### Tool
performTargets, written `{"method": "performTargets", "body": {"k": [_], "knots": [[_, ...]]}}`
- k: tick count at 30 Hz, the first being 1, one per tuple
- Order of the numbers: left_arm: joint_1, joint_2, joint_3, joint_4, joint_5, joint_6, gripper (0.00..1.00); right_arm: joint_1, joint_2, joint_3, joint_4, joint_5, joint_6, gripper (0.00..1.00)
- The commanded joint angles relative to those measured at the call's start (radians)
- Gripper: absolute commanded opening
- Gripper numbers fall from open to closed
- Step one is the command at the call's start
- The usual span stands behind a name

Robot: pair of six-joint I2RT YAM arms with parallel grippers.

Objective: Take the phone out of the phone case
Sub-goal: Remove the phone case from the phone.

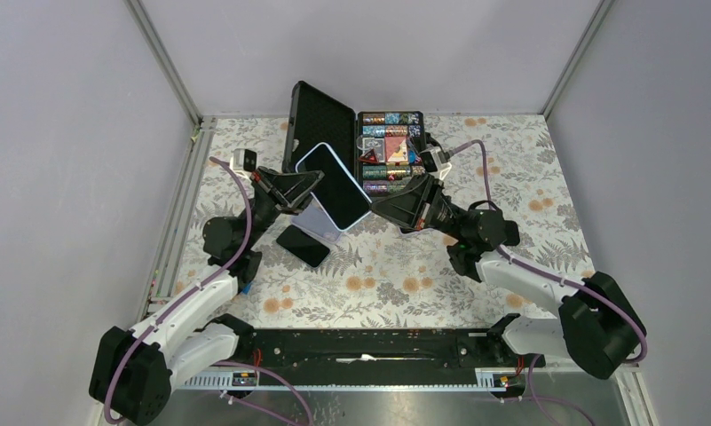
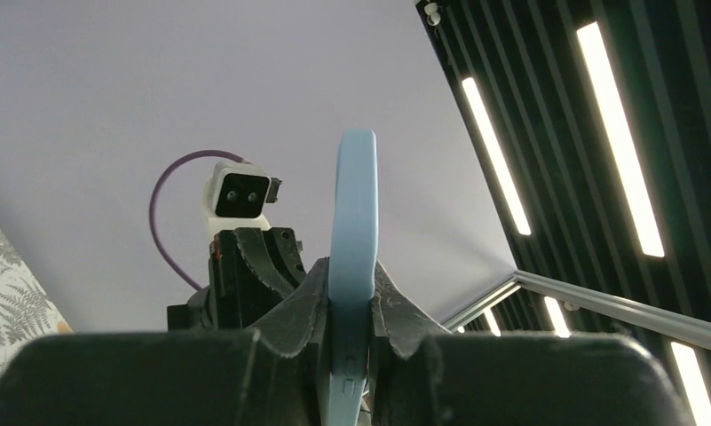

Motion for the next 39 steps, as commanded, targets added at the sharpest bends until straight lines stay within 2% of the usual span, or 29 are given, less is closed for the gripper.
{"method": "performTargets", "body": {"k": [1,4,17,24,27,31,34,39], "knots": [[-0.02,-0.035,0.054,0.267,-0.05,-0.142,0.0,0.033,0.082,0.014,0.022,-0.002,0.035,0.0],[-0.027,-0.039,0.053,0.268,-0.053,-0.133,0.0,0.048,0.123,0.029,0.062,0.004,0.063,0.0],[-0.033,-0.042,0.049,0.273,-0.065,-0.13,0.0,0.064,0.236,0.022,0.027,0.061,0.033,0.0],[-0.034,-0.05,0.048,0.277,-0.059,-0.139,0.0,0.063,0.172,0.046,0.043,0.041,-0.021,0.0],[-0.034,-0.06,0.038,0.254,-0.066,-0.121,0.0,0.064,0.131,0.052,0.012,0.023,-0.063,0.14],[-0.032,-0.073,0.02,0.183,-0.09,-0.078,0.0,0.064,0.062,0.033,-0.043,0.017,-0.139,0.37],[-0.033,-0.07,0.012,0.173,-0.1,-0.076,0.0,0.062,0.009,0.016,-0.088,0.033,-0.202,0.46],[-0.032,-0.045,0.007,0.237,-0.103,-0.101,0.0,0.063,-0.036,-0.029,0.002,0.074,-0.228,0.7]]}}
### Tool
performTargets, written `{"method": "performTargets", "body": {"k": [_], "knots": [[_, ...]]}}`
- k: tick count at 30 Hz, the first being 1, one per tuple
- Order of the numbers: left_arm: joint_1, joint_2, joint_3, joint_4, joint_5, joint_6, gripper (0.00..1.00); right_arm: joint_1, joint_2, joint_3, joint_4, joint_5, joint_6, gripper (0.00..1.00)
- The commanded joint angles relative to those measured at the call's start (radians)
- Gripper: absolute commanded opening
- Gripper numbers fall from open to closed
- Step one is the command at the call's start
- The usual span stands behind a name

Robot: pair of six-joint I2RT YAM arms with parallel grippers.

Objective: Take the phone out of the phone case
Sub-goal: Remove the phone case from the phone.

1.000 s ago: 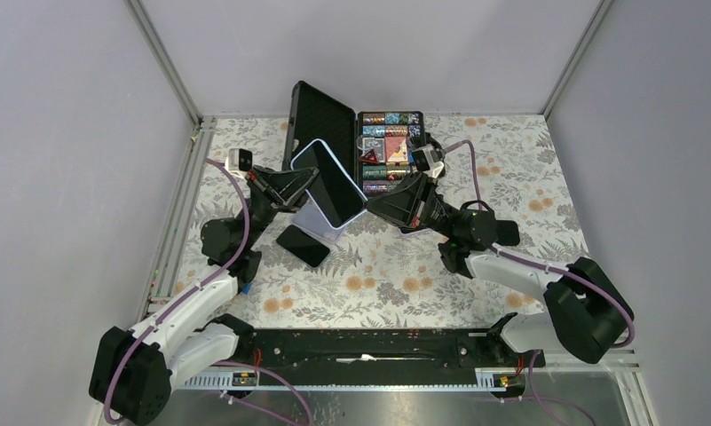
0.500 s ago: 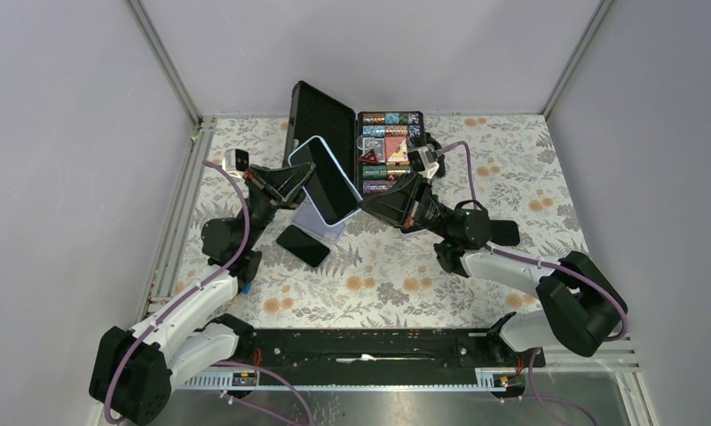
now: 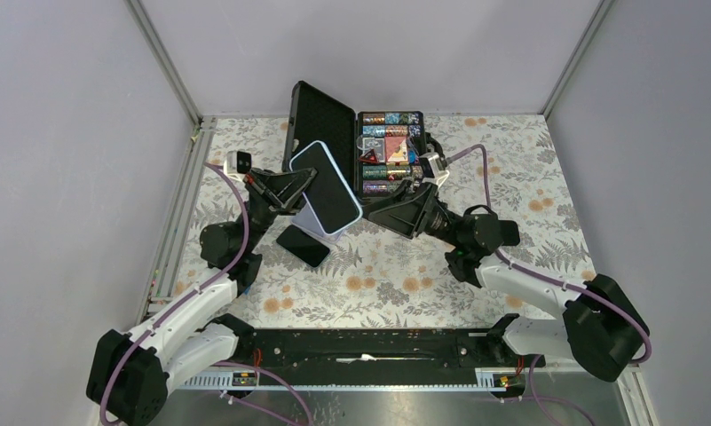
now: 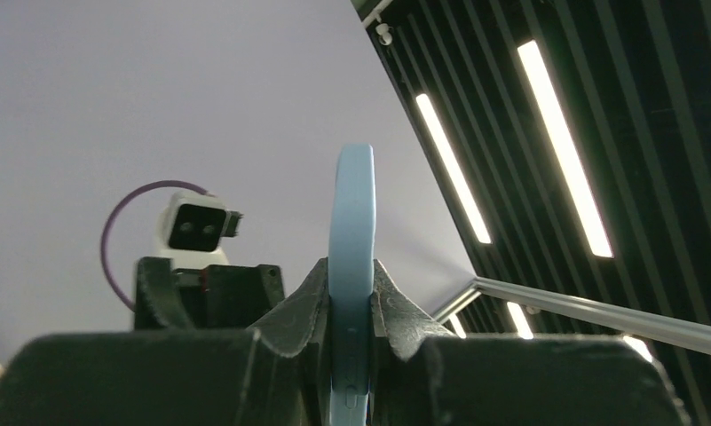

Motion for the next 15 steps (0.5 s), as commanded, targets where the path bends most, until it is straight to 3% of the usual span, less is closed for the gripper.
{"method": "performTargets", "body": {"k": [1,8,15], "knots": [[-0.005,-0.018,0.013,0.182,-0.012,-0.063,0.0,0.001,-0.041,-0.039,0.026,0.04,-0.087,0.74],[-0.005,-0.034,0.006,0.106,-0.033,-0.008,0.0,0.039,-0.103,-0.048,-0.042,0.019,-0.226,0.82],[-0.007,-0.078,0.019,-0.038,-0.07,0.081,0.0,0.279,-0.239,-0.025,-0.455,0.277,-0.776,0.82]]}}
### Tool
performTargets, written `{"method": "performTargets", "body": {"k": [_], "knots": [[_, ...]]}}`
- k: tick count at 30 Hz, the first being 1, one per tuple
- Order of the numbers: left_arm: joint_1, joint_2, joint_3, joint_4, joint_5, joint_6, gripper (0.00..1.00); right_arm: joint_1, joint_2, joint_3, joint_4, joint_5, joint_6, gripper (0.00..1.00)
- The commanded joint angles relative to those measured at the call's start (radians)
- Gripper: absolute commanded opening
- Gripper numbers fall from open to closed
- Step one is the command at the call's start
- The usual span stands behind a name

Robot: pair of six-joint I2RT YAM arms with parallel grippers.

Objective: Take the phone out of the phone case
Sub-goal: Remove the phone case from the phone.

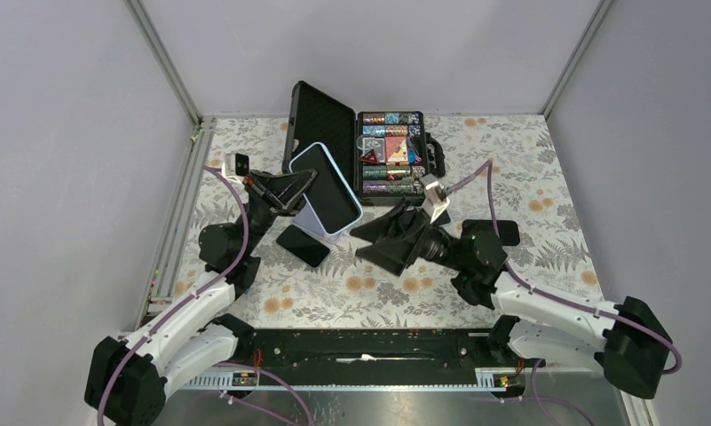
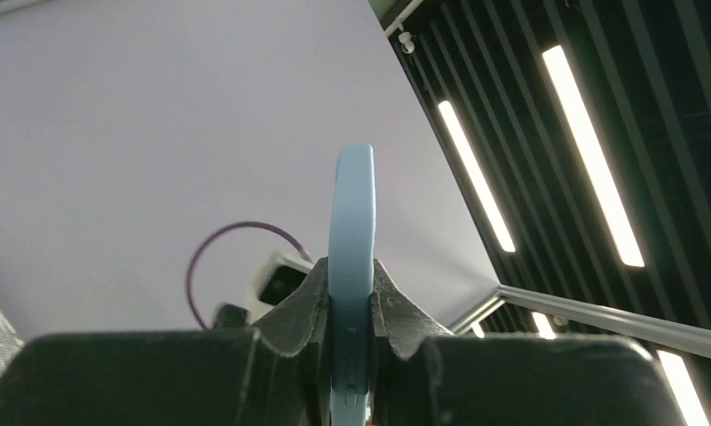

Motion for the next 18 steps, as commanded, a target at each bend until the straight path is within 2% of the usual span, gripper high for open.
{"method": "performTargets", "body": {"k": [1,4,12,15,18], "knots": [[-0.005,-0.058,0.026,-0.022,-0.059,0.059,0.0,0.155,-0.056,0.038,-0.217,0.204,-0.436,0.82],[-0.005,-0.08,0.023,-0.049,-0.069,0.074,0.0,0.182,-0.018,0.054,-0.187,0.257,-0.474,0.81],[-0.006,-0.107,0.014,-0.098,-0.096,0.102,0.0,0.238,0.136,0.084,0.062,0.356,-0.51,0.73],[-0.006,-0.099,0.014,-0.094,-0.095,0.1,0.0,0.264,0.17,0.073,0.202,0.38,-0.538,0.75],[-0.006,-0.085,0.015,-0.081,-0.088,0.093,0.0,0.268,0.18,0.081,0.211,0.392,-0.55,0.79]]}}
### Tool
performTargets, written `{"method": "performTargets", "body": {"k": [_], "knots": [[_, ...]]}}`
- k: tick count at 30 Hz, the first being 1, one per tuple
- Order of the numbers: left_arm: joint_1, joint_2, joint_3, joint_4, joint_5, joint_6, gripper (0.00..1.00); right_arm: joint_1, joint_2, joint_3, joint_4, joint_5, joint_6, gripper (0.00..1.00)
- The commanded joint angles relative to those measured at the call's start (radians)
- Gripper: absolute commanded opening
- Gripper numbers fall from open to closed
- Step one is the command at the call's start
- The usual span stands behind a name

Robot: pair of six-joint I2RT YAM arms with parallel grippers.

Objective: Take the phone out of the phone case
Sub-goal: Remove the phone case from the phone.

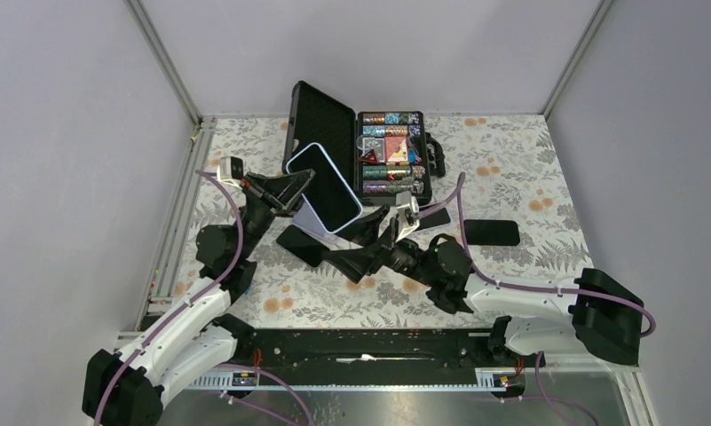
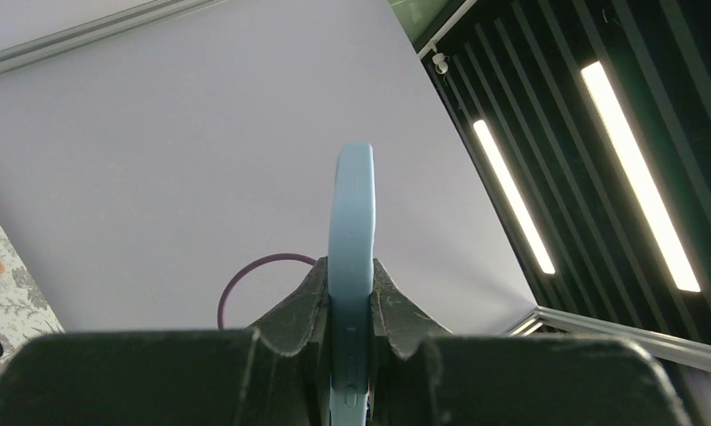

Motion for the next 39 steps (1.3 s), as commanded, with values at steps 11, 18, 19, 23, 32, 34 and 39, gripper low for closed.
{"method": "performTargets", "body": {"k": [11,18,19,23,32,34,39], "knots": [[-0.004,0.015,0.005,0.114,-0.024,-0.029,0.0,0.018,-0.049,0.082,0.047,0.161,-0.068,0.6],[-0.004,0.002,0.011,0.099,-0.021,-0.04,0.0,0.017,-0.051,0.07,0.024,0.176,-0.071,0.27],[-0.004,0.0,0.012,0.099,-0.02,-0.043,0.0,0.017,-0.054,0.069,0.018,0.175,-0.077,0.23],[-0.004,-0.009,0.016,0.089,-0.02,-0.058,0.0,0.017,-0.066,0.069,-0.05,0.159,-0.123,0.2],[-0.002,-0.054,0.033,-0.068,-0.032,-0.095,0.0,0.017,-0.079,0.085,-0.291,0.173,-0.271,0.21],[-0.003,-0.073,0.044,-0.114,-0.041,-0.09,0.0,0.018,-0.08,0.072,-0.323,0.204,-0.297,0.22],[-0.003,-0.095,0.071,-0.181,-0.039,-0.082,0.0,0.006,-0.073,0.038,-0.35,0.249,-0.324,0.22]]}}
